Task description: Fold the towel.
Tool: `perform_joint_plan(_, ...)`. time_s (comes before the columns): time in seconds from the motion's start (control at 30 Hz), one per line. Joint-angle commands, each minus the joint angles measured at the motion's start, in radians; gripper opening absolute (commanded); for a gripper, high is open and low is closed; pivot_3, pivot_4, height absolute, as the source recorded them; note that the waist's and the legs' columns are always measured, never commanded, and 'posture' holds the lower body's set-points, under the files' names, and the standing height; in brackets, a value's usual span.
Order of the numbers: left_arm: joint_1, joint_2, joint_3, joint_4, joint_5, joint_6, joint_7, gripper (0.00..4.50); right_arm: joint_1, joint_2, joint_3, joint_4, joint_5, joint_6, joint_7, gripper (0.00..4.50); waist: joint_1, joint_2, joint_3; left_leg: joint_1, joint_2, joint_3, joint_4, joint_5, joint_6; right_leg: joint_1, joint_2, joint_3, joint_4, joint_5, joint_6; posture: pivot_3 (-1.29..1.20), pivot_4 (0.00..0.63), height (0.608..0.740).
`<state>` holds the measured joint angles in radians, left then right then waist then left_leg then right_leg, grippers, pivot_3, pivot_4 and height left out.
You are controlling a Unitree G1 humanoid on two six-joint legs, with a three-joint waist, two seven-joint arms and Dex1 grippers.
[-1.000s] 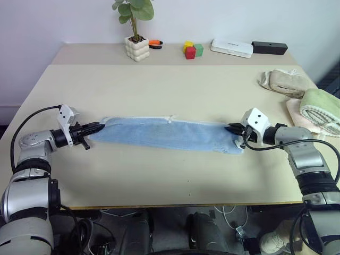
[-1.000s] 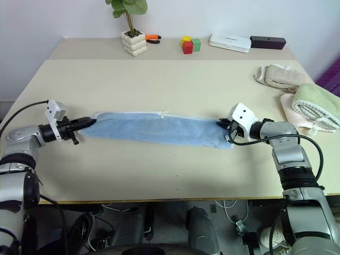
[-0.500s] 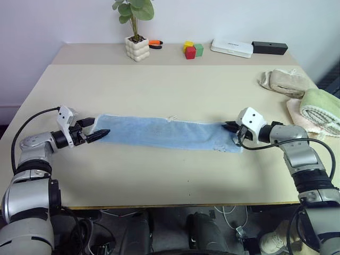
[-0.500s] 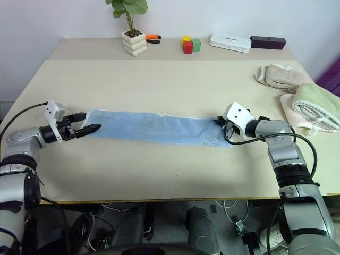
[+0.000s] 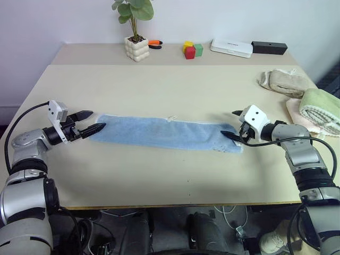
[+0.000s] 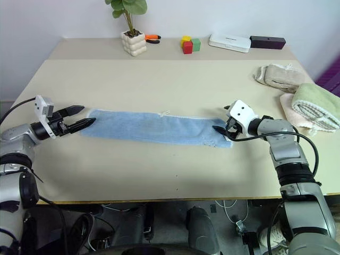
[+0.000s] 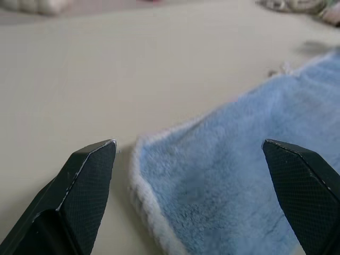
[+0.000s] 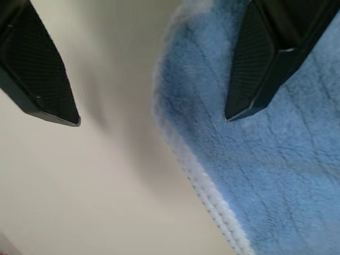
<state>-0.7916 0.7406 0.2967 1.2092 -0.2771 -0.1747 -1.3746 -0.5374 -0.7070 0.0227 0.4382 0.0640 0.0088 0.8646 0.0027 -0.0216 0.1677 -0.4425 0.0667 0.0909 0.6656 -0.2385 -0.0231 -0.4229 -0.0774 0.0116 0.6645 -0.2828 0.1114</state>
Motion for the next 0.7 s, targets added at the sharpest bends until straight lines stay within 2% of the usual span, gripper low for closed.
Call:
perform_joint_plan(0.03, -0.030, -0.001, 0.071, -0.112, -0.112, 0.174, -0.015, 4.26, -0.023, 0.064, -0.180, -0.202, 0.208, 0.189, -0.099, 4.00, -0.002, 0.000, 0.000, 0.000, 0.000, 0.000, 0.000, 0.000, 0.000, 0.000, 0.000, 0.000, 0.000, 0.000, 0.000, 0.00, 0.150, 0.735)
perform_joint_plan(0.07, -0.020, -0.013, 0.085, -0.163, -0.144, 0.232, -0.013, 4.00, -0.006, 0.086, -0.185, -0.269, 0.220, 0.224, -0.128, 3.79, -0.002, 0.000, 0.000, 0.000, 0.000, -0.001, 0.000, 0.000, -0.001, 0.000, 0.000, 0.000, 0.001, 0.000, 0.000, 0.00, 0.150, 0.735)
perform_joint_plan(0.1, -0.011, -0.022, 0.094, -0.204, -0.167, 0.274, -0.009, 3.66, 0.007, 0.099, -0.185, -0.316, 0.222, 0.248, -0.149, 3.35, -0.002, 0.000, 0.000, 0.000, 0.000, -0.001, 0.000, 0.001, -0.001, 0.000, 0.000, 0.000, 0.001, 0.000, 0.000, 0.00, 0.150, 0.735)
perform_joint_plan(0.17, 0.048, -0.084, 0.116, -0.416, -0.262, 0.437, 0.065, 2.70, 0.034, 0.180, -0.192, -0.438, 0.252, 0.317, -0.246, 2.38, -0.002, 0.000, 0.000, 0.000, 0.000, -0.002, 0.000, 0.000, -0.001, 0.000, 0.000, 0.000, 0.001, 0.000, 0.000, 0.00, 0.150, 0.735)
perform_joint_plan(0.23, 0.137, -0.169, 0.086, -0.680, -0.303, 0.516, 0.167, 1.66, 0.061, 0.294, -0.186, -0.530, 0.265, 0.372, -0.372, 1.32, -0.005, 0.000, -0.001, 0.000, 0.000, -0.003, 0.000, 0.000, -0.001, 0.001, 0.000, 0.000, 0.001, 0.000, 0.000, 0.00, 0.150, 0.735)
perform_joint_plan(0.3, 0.169, -0.249, 0.076, -0.801, -0.319, 0.576, 0.295, 0.73, 0.089, 0.387, -0.160, -0.573, 0.252, 0.405, -0.458, 0.44, -0.003, 0.000, -0.001, 0.000, 0.000, -0.004, 0.000, 0.001, -0.002, 0.002, 0.000, 0.000, 0.001, 0.000, 0.000, 0.00, 0.150, 0.735)
perform_joint_plan(0.33, 0.181, -0.293, 0.071, -0.833, -0.328, 0.582, 0.333, 0.13, 0.102, 0.429, -0.140, -0.580, 0.235, 0.414, -0.496, 0.00, -0.001, 0.000, -0.001, 0.000, 0.000, -0.004, 0.000, 0.001, -0.001, 0.002, 0.000, 0.000, 0.001, 0.000, 0.000, 0.00, 0.150, 0.735)
perform_joint_plan(0.43, 0.216, -0.406, 0.047, -0.868, -0.313, 0.575, 0.449, 0.06, 0.124, 0.512, -0.088, -0.556, 0.175, 0.405, -0.586, 0.00, 0.000, 0.000, -0.001, 0.000, 0.000, -0.004, 0.001, 0.001, -0.001, 0.002, 0.000, 0.000, 0.001, 0.000, 0.000, 0.00, 0.150, 0.735)
perform_joint_plan(0.57, 0.201, -0.504, 0.023, -0.794, -0.224, 0.475, 0.638, 0.06, 0.142, 0.568, -0.055, -0.476, 0.130, 0.398, -0.648, 0.00, 0.002, 0.000, -0.001, 0.000, -0.001, -0.004, 0.001, 0.001, -0.001, 0.002, 0.000, 0.000, 0.001, 0.000, 0.000, 0.00, 0.150, 0.735)
perform_joint_plan(0.63, 0.191, -0.526, 0.029, -0.757, -0.207, 0.453, 0.707, 0.06, 0.161, 0.574, -0.052, -0.445, 0.108, 0.388, -0.668, 0.00, 0.001, 0.000, -0.001, 0.000, -0.001, -0.005, 0.001, 0.001, -0.001, 0.002, 0.000, 0.000, 0.001, 0.000, 0.000, 0.00, 0.150, 0.735)
perform_joint_plan(0.7, 0.195, -0.505, 0.007, -0.701, -0.165, 0.414, 0.710, 0.06, 0.187, 0.567, -0.068, -0.420, 0.094, 0.373, -0.689, 0.00, 0.001, 0.000, -0.001, 0.000, -0.001, -0.005, 0.000, 0.001, -0.001, 0.002, 0.000, 0.000, 0.001, 0.000, 0.000, 0.00, 0.150, 0.735)
